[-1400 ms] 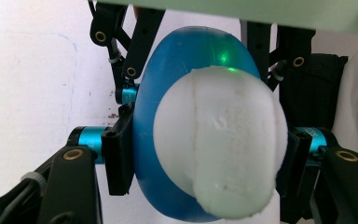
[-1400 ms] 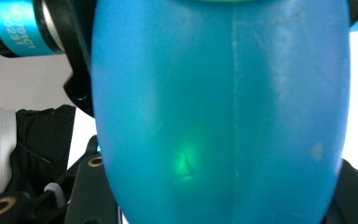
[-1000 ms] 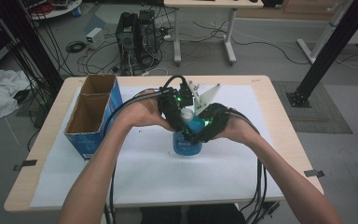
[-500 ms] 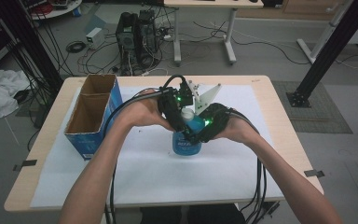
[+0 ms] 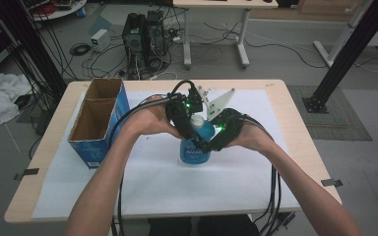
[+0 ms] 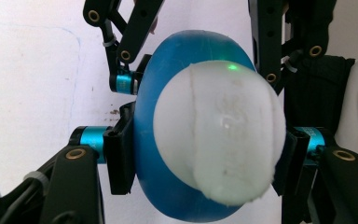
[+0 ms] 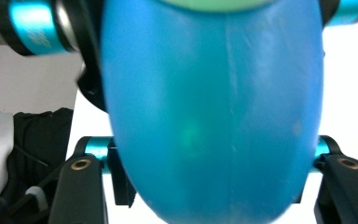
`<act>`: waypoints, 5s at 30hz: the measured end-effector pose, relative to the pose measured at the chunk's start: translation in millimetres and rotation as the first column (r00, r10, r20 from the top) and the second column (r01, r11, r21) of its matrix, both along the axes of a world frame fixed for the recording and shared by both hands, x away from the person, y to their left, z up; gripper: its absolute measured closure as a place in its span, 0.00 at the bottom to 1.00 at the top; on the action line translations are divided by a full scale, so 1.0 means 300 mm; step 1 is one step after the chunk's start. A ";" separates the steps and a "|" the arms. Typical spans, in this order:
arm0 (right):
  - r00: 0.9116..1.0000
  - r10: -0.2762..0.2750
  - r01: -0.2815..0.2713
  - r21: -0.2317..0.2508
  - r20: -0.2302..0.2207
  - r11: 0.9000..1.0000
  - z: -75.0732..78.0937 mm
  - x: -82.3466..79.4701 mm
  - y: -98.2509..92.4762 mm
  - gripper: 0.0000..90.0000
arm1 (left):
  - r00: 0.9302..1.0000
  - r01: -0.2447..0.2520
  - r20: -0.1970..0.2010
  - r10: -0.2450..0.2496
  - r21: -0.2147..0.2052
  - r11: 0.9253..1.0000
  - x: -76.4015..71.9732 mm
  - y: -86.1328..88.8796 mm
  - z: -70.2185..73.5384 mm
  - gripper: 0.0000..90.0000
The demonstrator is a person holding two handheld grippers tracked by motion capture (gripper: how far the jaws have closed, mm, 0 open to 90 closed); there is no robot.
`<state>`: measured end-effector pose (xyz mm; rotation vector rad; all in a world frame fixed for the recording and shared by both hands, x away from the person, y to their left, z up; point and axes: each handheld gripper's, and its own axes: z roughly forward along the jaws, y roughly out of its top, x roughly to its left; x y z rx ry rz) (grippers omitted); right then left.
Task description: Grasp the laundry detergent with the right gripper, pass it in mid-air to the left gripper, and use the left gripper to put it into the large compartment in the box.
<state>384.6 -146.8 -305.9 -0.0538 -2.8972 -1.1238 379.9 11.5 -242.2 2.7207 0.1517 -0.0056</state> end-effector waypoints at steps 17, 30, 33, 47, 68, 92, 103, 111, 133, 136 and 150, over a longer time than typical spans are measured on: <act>1.000 -0.003 0.003 -0.006 -0.006 1.000 -0.001 -0.007 -0.003 0.32 | 1.000 -0.003 -0.007 0.003 0.003 1.000 -0.011 0.004 0.002 0.42; 0.999 -0.032 0.032 -0.007 -0.009 0.999 -0.002 -0.008 -0.007 0.25 | 1.000 0.011 0.016 -0.011 0.015 1.000 -0.012 0.014 0.015 0.42; 1.000 -0.028 0.028 0.003 -0.001 1.000 0.001 -0.002 -0.013 0.25 | 1.000 -0.002 0.005 0.002 0.008 1.000 -0.014 0.018 0.014 0.42; 0.995 -0.099 0.101 -0.054 0.033 0.993 0.004 -0.003 -0.097 0.25 | 0.999 -0.045 0.014 0.045 0.019 0.999 -0.014 0.067 0.058 0.42; 0.940 -0.327 0.339 -0.176 0.094 0.924 -0.003 -0.016 -0.332 0.20 | 0.959 -0.272 0.080 0.270 0.012 0.962 0.002 0.292 0.339 0.42; 0.902 -0.398 0.429 -0.226 0.170 0.875 -0.061 -0.009 -0.450 0.13 | 0.789 -0.608 0.085 0.608 -0.026 0.793 0.016 0.651 0.479 0.42; 0.886 -0.439 0.463 -0.240 0.151 0.853 -0.064 -0.013 -0.466 0.13 | 0.705 -0.705 0.092 0.703 -0.016 0.709 0.038 0.773 0.473 0.42; 0.890 -0.423 0.454 -0.259 0.168 0.853 -0.071 -0.008 -0.475 0.13 | 0.691 -0.721 0.082 0.718 0.003 0.693 0.050 0.809 0.422 0.42; 0.893 -0.424 0.450 -0.303 0.150 0.840 -0.108 -0.013 -0.454 0.13 | 0.697 -0.717 0.031 0.717 0.045 0.695 0.081 0.838 0.212 0.42; 0.893 -0.426 0.450 -0.304 0.146 0.840 -0.113 -0.015 -0.453 0.13 | 0.698 -0.716 0.024 0.715 0.047 0.697 0.084 0.837 0.181 0.42; 0.898 -0.409 0.439 -0.287 0.160 0.851 -0.143 -0.011 -0.461 0.13 | 0.731 -0.681 0.020 0.682 0.090 0.727 0.098 0.848 0.055 0.42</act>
